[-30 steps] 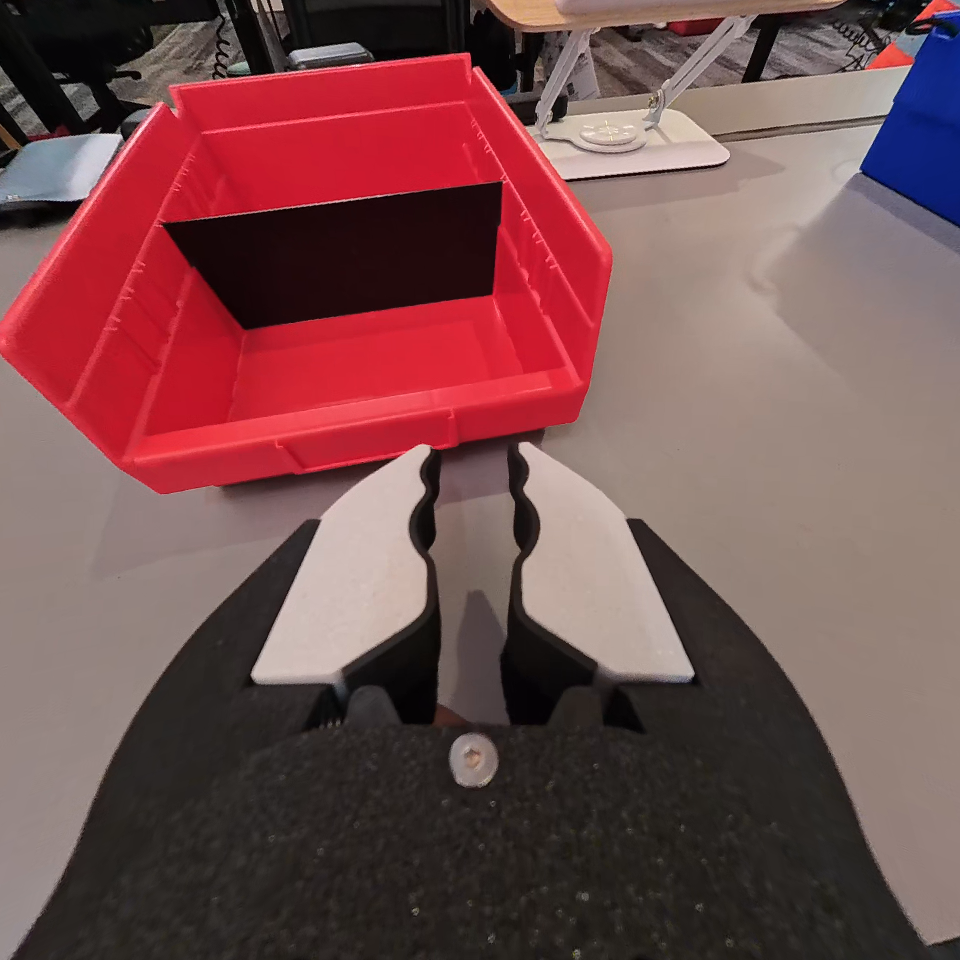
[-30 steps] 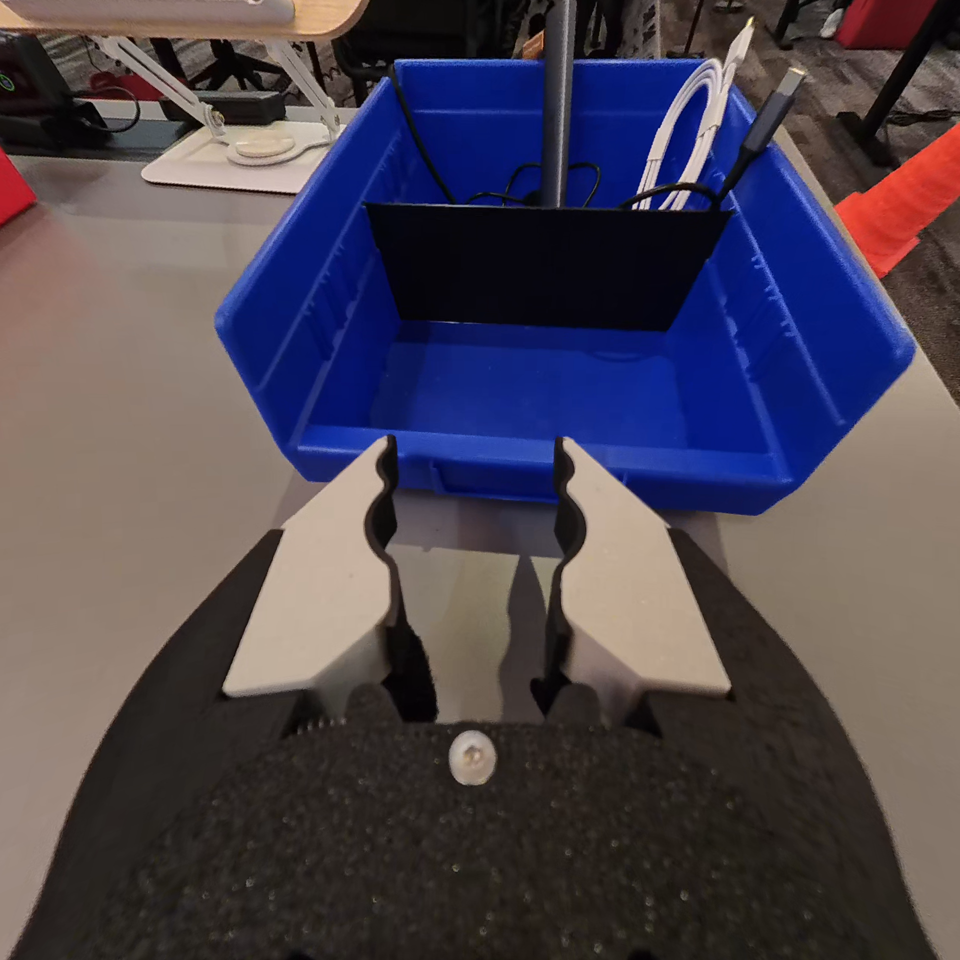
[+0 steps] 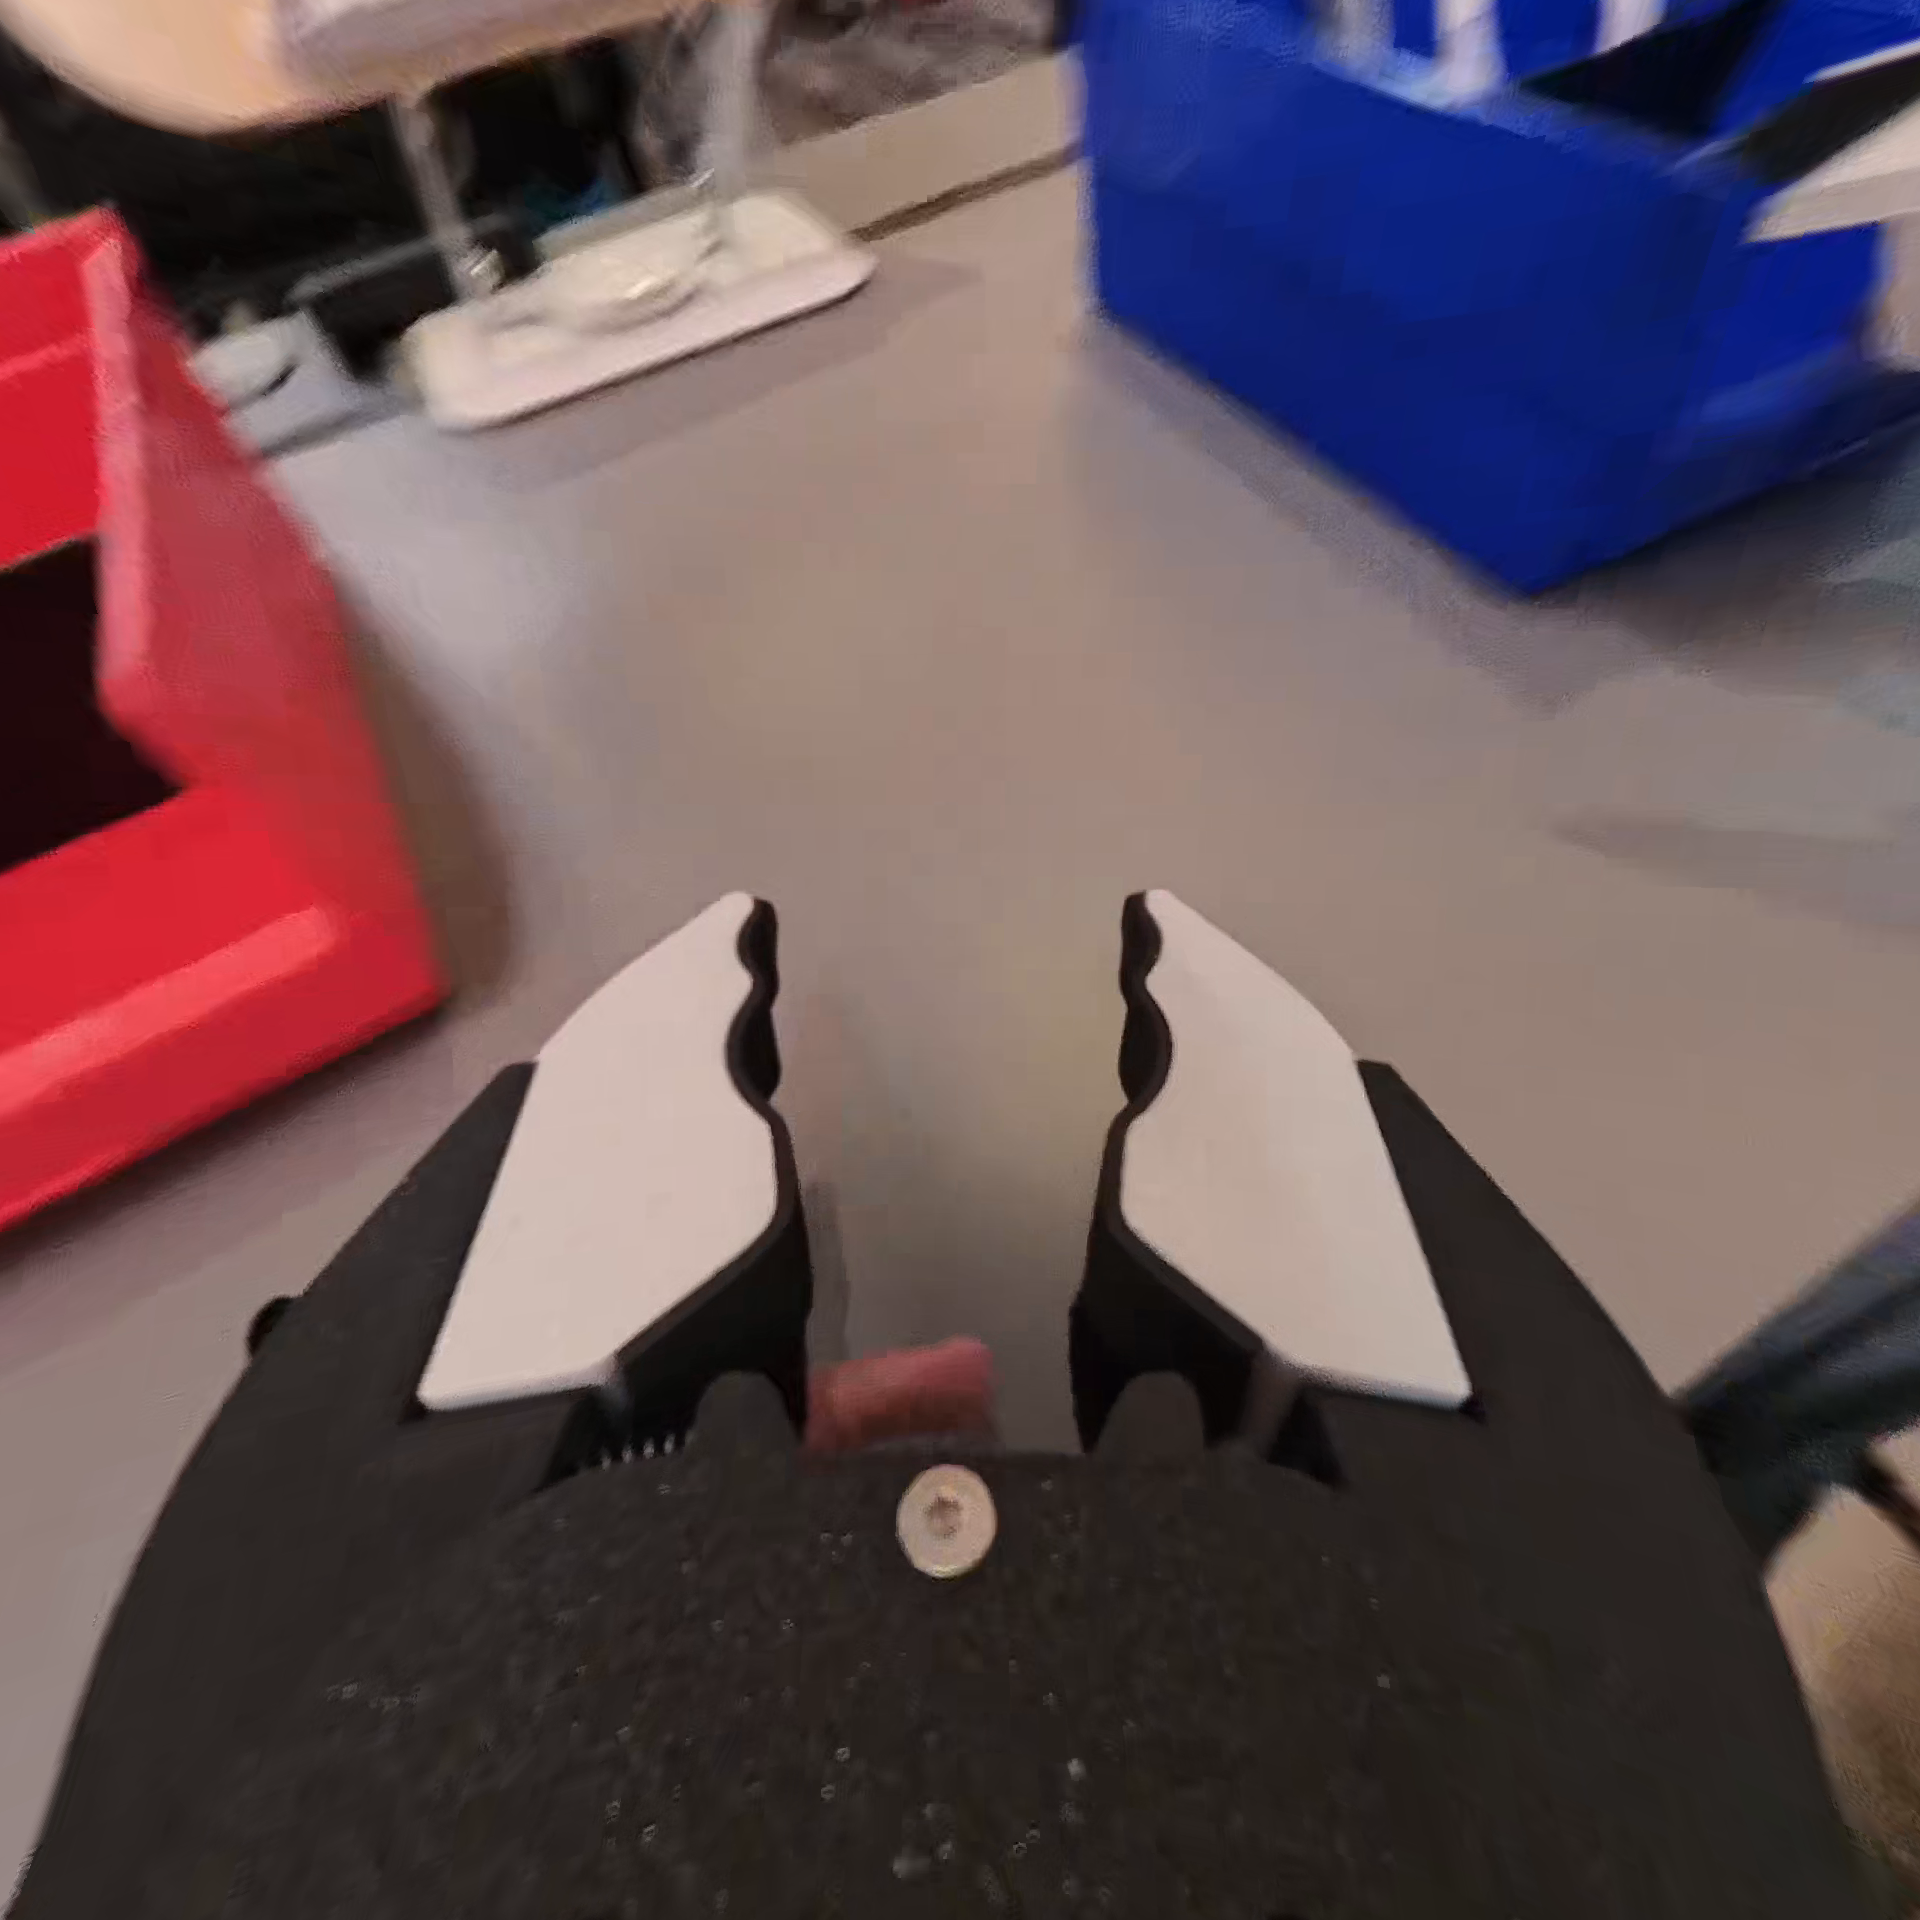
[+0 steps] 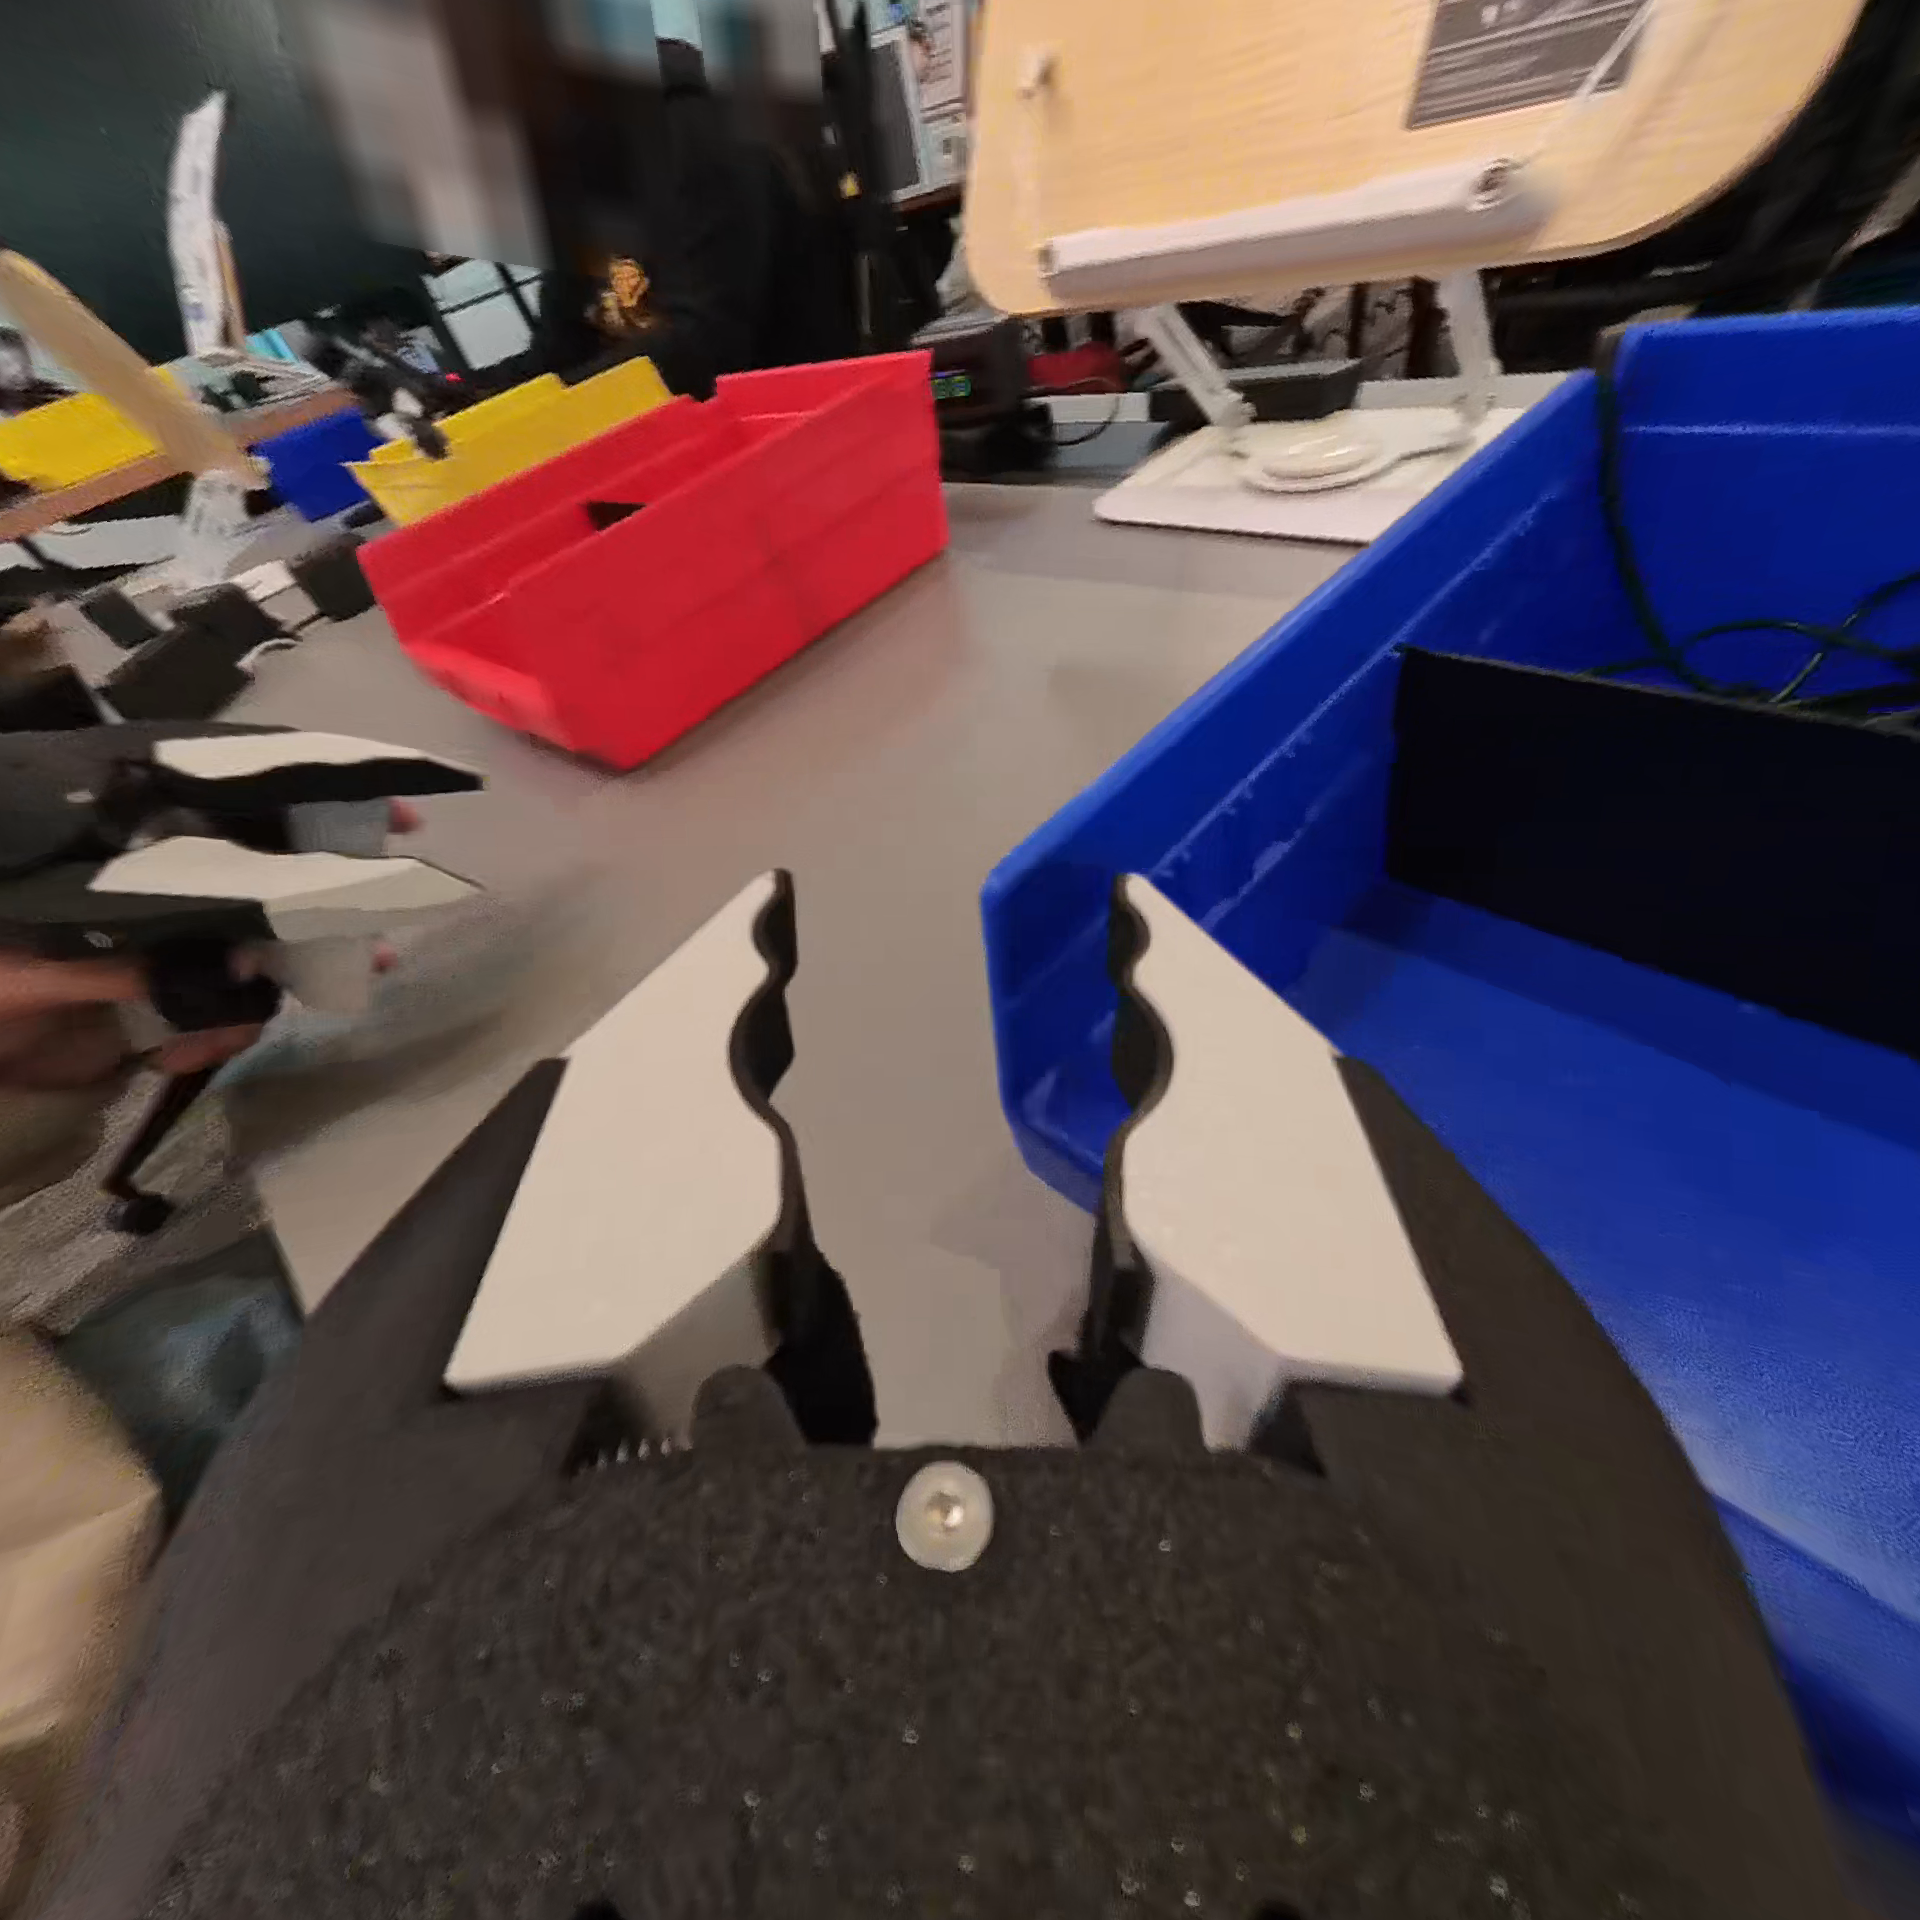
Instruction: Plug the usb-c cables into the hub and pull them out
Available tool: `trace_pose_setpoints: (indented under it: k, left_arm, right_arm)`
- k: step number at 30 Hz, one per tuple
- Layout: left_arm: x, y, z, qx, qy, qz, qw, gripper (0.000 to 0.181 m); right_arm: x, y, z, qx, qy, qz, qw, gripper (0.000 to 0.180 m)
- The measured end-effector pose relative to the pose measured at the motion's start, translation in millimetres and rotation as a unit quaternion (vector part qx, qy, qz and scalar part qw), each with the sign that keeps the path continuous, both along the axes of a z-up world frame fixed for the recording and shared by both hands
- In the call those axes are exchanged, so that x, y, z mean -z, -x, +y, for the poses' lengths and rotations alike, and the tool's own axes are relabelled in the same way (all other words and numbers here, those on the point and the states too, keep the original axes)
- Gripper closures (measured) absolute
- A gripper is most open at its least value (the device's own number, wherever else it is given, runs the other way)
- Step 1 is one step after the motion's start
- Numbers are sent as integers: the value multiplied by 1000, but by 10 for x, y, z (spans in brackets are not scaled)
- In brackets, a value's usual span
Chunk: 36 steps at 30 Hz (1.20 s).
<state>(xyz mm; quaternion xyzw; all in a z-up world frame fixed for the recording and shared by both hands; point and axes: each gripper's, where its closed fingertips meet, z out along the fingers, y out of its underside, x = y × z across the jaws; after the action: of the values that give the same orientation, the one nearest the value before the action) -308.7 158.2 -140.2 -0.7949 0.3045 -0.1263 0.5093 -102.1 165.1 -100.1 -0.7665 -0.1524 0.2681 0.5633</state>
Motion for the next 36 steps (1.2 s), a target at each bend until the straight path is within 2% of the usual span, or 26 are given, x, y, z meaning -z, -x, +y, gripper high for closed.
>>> trace_pose_setpoints:
  k: [2, 4, 6, 8, 10, 11, 13, 15, 16, 18, 20, 22, 25, 29, 33, 36]
  left_arm:
    - [-90, -452, -215, 55, -16, -21, 998, 130]
    - [-144, -869, -367, 85, -14, -40, 996, 126]
    - [-186, -1258, -403, 98, -5, -53, 994, 119]
    - [-212, -1582, -323, 87, 8, -68, 994, 118]
    - [-208, -1837, -179, 64, 21, -86, 994, 119]
    - [-178, -1936, -99, 50, 28, -87, 995, 122]
    - [-23, -2054, 54, 25, 43, -57, 997, 139]
    - [97, -2113, 165, 9, 53, -44, 998, 145]
    - [100, -2151, 179, 9, 65, -62, 996, 160]
    - [103, -2129, 226, -13, 80, -77, 994, 167]
    - [96, -2065, 236, -23, 66, -54, 996, 171]
    - [38, -1939, 220, -31, 31, -34, 998, 174]
    - [-48, -1599, 217, -52, -5, -19, 998, 177]
    - [-158, -927, 293, -86, -27, -20, 996, 177]
    - [-231, -262, 484, -134, -40, 4, 990, 177]
    - [-159, -8, 694, -145, -33, 10, 989, 177]
  right_arm:
    - [-148, -79, -117, 25, -31, -5, 999, 119]
    - [-411, -399, -192, 106, -89, -3, 990, 119]
    - [-590, -905, -268, 219, -127, 4, 967, 120]
    - [-562, -1448, -357, 323, -121, -9, 939, 125]
    - [-458, -1849, -435, 389, -108, -34, 914, 130]
    - [-343, -1969, -439, 403, -82, -47, 910, 131]
    - [-91, -1984, -362, 378, -31, -50, 924, 129]
    - [193, -1949, -284, 357, 19, -53, 932, 131]
    - [345, -1912, -255, 345, 51, -60, 935, 141]
    - [446, -1813, -219, 329, 81, -57, 939, 158]
    - [440, -1797, -231, 348, 85, -87, 930, 163]
    - [336, -1789, -258, 389, 67, -110, 912, 178]
    - [185, -1506, -242, 391, 44, -134, 910, 179]
    - [83, -873, -52, 348, 16, -126, 929, 178]
    - [155, -210, 305, 315, 24, -117, 942, 178]
    - [280, 73, 564, 300, 41, -102, 948, 178]
